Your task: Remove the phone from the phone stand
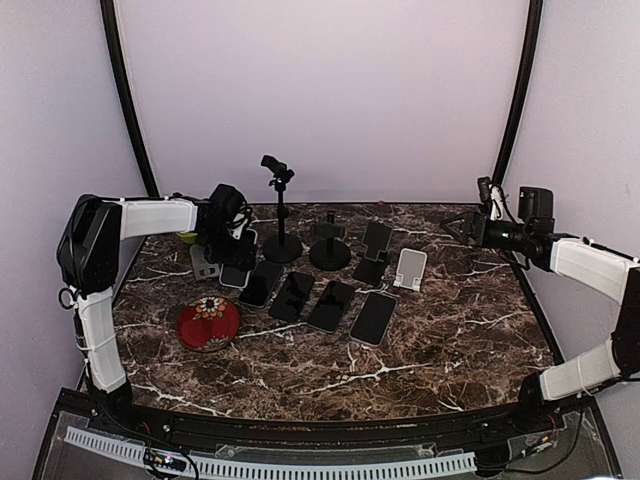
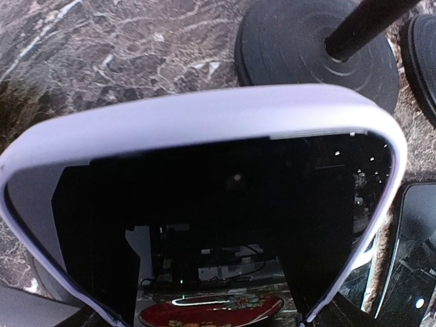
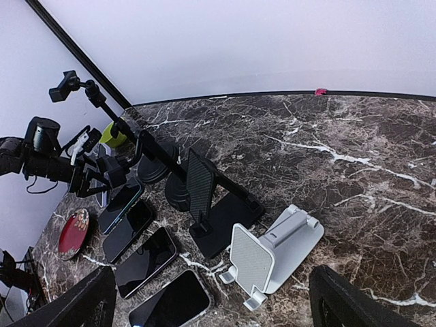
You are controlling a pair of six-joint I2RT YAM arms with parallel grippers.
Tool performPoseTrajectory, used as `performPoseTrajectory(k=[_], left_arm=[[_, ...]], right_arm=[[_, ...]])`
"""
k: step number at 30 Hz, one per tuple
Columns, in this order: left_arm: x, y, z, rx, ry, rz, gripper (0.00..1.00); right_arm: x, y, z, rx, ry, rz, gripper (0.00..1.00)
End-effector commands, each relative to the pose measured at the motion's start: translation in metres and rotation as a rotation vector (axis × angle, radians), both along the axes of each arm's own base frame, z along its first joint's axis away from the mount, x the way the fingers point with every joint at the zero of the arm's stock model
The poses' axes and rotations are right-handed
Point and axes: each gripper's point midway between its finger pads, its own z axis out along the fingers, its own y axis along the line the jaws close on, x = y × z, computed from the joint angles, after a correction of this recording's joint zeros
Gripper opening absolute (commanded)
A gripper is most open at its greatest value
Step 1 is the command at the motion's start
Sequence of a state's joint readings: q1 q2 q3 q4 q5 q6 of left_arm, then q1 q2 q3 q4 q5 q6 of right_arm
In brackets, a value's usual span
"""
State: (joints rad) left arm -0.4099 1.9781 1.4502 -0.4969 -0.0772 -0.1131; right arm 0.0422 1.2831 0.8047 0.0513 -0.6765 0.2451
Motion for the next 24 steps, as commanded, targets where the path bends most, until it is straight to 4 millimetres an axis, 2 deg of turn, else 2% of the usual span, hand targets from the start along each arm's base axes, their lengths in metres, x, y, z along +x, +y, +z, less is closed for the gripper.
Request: performPoseTrajectory(k=[1,8,24], left_arm=[[0.005,-0.004,0.008,0.028,-0.009,-0.031,0.60],[0.000,0.010,-0.010,0.124,0.040,-0.025,0.60],[-0.005,0.054,-0.020,0.327,0.099,-0.021,0.60]], right_arm=[[0.001,0.002,0.008,0.005,-0.030,0.011,0.99],[0.001,0.001,0.011,-0.001,-0.034,0.008,0.99],[0.002,0.001,0.010,0.000,-0.032,0.007,0.99]])
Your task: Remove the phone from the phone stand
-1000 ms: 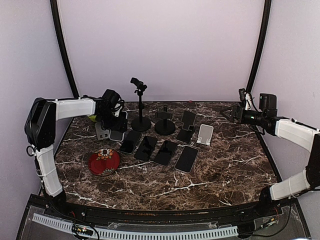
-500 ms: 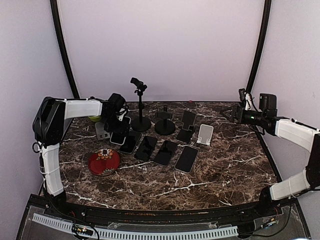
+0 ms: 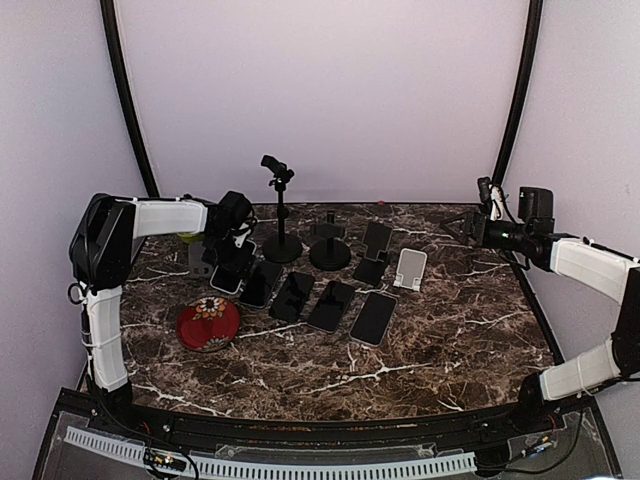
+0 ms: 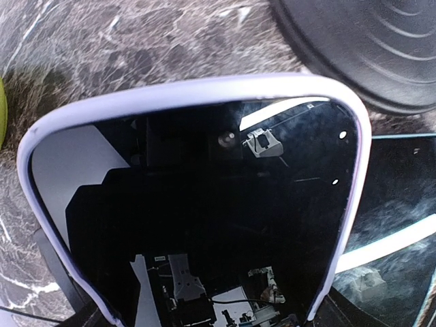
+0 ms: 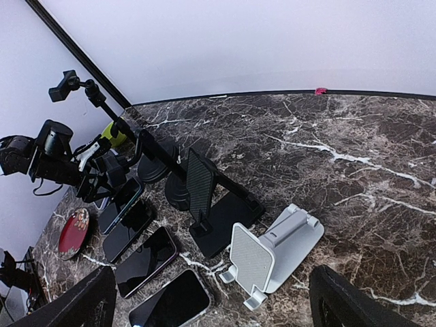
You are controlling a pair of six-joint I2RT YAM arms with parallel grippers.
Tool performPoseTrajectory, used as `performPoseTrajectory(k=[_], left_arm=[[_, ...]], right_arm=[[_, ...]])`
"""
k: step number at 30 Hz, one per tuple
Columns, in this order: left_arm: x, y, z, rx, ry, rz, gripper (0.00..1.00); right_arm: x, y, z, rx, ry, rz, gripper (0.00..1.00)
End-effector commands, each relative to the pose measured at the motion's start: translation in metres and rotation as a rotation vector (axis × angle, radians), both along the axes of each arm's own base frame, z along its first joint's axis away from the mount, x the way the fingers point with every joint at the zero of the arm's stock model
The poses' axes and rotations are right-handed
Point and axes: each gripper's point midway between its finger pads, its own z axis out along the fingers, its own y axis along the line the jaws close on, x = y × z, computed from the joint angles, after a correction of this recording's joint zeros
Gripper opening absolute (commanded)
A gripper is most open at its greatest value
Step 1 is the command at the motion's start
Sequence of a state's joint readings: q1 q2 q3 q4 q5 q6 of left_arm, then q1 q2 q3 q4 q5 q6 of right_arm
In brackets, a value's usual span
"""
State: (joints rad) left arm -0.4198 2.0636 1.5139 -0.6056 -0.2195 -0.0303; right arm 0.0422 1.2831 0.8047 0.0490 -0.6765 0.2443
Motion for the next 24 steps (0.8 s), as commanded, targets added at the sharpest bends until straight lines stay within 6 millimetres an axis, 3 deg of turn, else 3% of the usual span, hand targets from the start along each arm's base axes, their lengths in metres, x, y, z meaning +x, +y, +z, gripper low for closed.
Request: performPoseTrajectory(k=[1,9,24], left_arm=[[-0.002,0.030,0.004,0.114,0.030,0.012,0.60],[-0.007,0.002,0.001,-0.024,0.067,-0.021,0.70],[-0.007,0.005,-0.002,-0.012,0.068,-0.015,0.88]], right_arm=[[0.002,0.001,0.011,-0.001,-0.035,0.008,0.99],[0.003,0.001,0.012,-0.001,-0.035,0.007,0.99],[0.003,0.001,0.014,-0.004,-0.036,0.005,0.99]])
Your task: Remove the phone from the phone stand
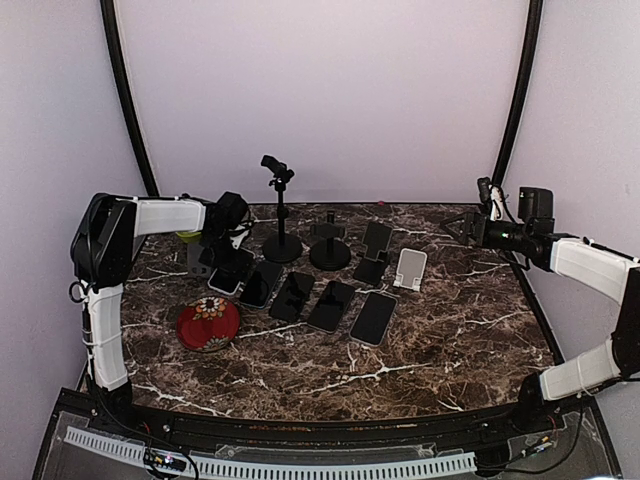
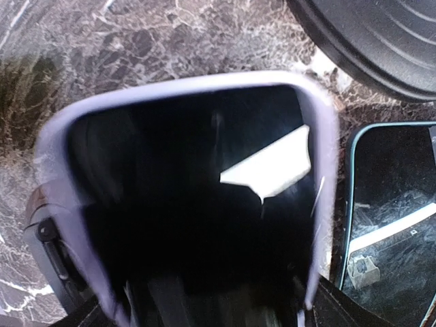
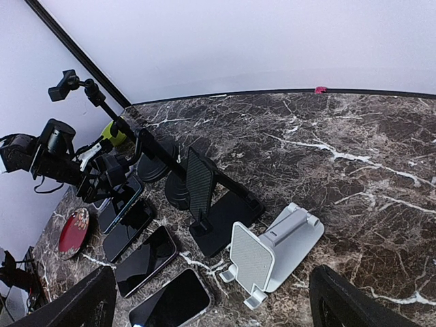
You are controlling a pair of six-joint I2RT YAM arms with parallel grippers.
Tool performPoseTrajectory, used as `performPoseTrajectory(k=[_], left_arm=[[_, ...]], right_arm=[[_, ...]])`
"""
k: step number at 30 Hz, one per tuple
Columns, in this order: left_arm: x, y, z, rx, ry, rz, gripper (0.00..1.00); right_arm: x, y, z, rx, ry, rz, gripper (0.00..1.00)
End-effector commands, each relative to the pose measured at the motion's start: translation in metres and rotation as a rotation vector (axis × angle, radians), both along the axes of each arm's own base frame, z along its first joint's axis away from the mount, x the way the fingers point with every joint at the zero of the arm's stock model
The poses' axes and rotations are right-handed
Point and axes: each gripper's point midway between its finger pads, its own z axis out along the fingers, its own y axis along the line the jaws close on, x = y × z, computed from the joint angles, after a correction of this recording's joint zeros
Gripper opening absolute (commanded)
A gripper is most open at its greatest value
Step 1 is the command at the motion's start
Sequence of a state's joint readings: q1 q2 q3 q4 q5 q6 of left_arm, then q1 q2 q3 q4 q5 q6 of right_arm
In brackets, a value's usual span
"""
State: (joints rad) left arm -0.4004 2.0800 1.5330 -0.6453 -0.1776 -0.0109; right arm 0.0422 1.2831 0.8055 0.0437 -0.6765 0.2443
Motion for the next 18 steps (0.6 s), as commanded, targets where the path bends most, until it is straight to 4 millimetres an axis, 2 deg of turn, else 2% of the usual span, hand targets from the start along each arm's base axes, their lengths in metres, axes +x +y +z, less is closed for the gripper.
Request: performPoseTrajectory(k=[1,9,13,18], left_arm=[[-0.004,0.001,0.003,0.004,0.018,-0.005,0.88],[-0.004,-0.002,0.010,-0.001,0.013,-0.002,0.90],[0.001,-0.004,0.045,-0.013,-0.071,0.009,0.91],[0.011,0.002,0.104,-0.053,-0.251,0.064,0.92]], right_arm=[[0.003,0.001,0.014,-0.005,-0.039,0.004,0.99],[0.003,0.001,0.015,-0.003,-0.041,0.005,0.99],[0.002,0.001,0.014,-0.002,-0.039,0.005,0.99],[0.002,0.002,0.015,0.002,-0.040,0.011,0.99]])
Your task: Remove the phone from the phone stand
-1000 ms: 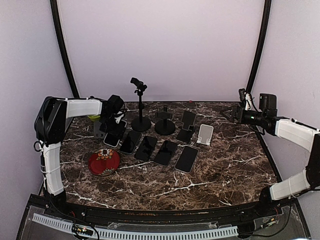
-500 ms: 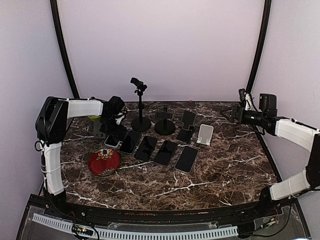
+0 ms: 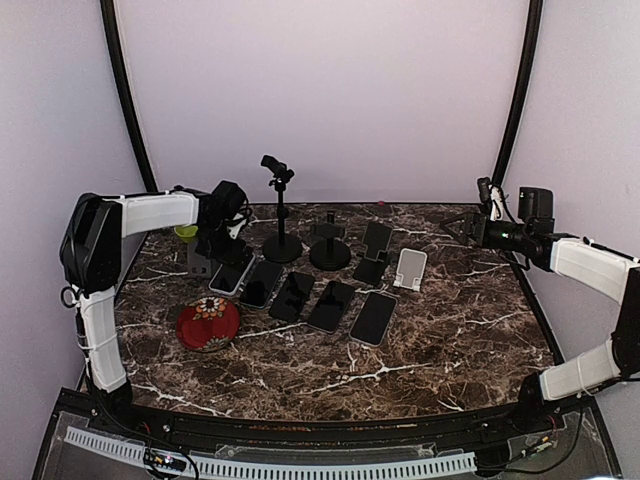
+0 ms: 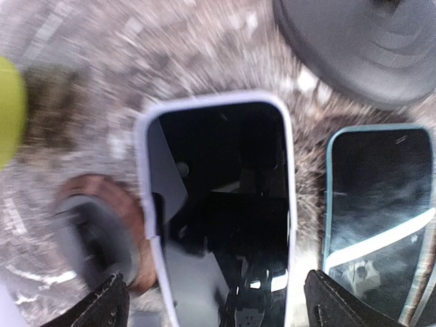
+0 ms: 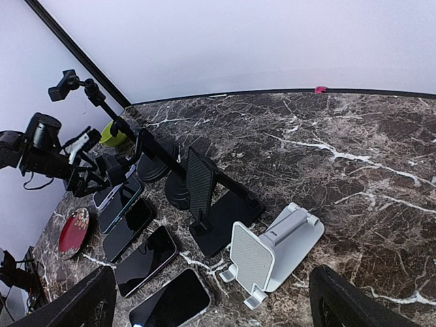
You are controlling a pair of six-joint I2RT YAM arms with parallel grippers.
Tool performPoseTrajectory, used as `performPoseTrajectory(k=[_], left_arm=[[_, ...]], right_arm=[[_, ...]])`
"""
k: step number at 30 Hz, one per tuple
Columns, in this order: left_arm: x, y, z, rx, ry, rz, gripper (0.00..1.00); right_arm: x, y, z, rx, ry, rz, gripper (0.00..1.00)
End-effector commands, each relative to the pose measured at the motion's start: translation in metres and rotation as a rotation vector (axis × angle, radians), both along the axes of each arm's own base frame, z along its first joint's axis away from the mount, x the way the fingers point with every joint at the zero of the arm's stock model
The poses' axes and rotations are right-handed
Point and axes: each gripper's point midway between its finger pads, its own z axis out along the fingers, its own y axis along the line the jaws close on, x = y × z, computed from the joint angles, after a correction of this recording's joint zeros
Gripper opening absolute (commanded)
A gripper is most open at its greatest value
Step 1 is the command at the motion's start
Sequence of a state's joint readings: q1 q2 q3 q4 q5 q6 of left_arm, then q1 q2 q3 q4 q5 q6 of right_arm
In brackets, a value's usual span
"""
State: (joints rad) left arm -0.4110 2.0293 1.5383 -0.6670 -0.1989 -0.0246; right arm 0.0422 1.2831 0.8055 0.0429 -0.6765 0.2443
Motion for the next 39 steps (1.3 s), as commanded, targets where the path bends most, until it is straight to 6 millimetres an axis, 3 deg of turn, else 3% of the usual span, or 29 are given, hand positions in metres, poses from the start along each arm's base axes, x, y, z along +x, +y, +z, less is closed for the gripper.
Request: performPoseTrajectory(k=[1,3,6,10,15,23,39], left_arm=[[0.012,0.007,0.091,-0.058,-0.250,0.076,0.93],[0.014,0.015,0.110,-0.065,-0.333,0.126,0.93],[0.011,0.037,0.118,-0.071,-0.395,0.243,0.95],[0.006,0.059,0.105,-0.137,-0.404,0.364,0.95],[-0.001,0.071,0.071,-0.147,-0.377,0.415,0.97],[-0.002,0.082,0.043,-0.176,-0.364,0.444,0.99],[0.025,0.088,0.021,-0.203,-0.321,0.447,0.99]], right_arm=[[0.002,0.001,0.016,0.003,-0.041,0.010,0.99],[0.002,0.002,0.016,0.003,-0.043,0.011,0.99],[0.001,0.001,0.017,0.001,-0.046,0.007,0.99],[0.000,0.001,0.015,0.003,-0.043,0.010,0.99],[0.001,0.001,0.015,0.004,-0.043,0.011,0.99],[0.001,0.001,0.012,0.001,-0.039,0.011,0.99],[0.002,0.001,0.011,0.001,-0.036,0.010,0.99]])
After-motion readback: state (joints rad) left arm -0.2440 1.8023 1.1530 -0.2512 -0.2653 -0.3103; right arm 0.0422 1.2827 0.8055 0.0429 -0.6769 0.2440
